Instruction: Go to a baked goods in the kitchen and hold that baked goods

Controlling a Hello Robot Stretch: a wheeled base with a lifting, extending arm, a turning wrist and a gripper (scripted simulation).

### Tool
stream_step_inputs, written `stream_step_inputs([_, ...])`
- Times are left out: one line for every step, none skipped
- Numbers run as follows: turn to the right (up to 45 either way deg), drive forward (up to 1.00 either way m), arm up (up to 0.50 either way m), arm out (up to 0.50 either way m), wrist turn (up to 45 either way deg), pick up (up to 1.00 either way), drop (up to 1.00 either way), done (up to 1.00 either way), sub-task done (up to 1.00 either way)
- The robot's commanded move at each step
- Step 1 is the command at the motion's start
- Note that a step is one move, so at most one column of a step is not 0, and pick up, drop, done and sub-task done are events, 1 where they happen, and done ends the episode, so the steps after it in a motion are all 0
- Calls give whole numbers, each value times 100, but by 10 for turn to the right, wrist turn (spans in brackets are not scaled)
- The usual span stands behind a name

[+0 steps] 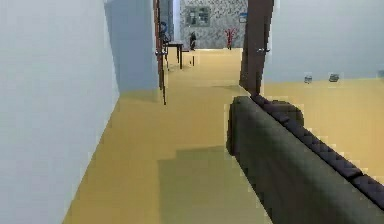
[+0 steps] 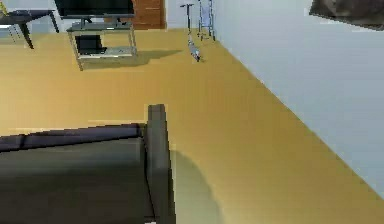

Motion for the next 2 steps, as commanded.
stream_step_inputs([0, 100, 0, 0, 0, 0, 0, 0, 0])
stream_step_inputs([30, 0, 0, 0, 0, 0, 0, 0, 0])
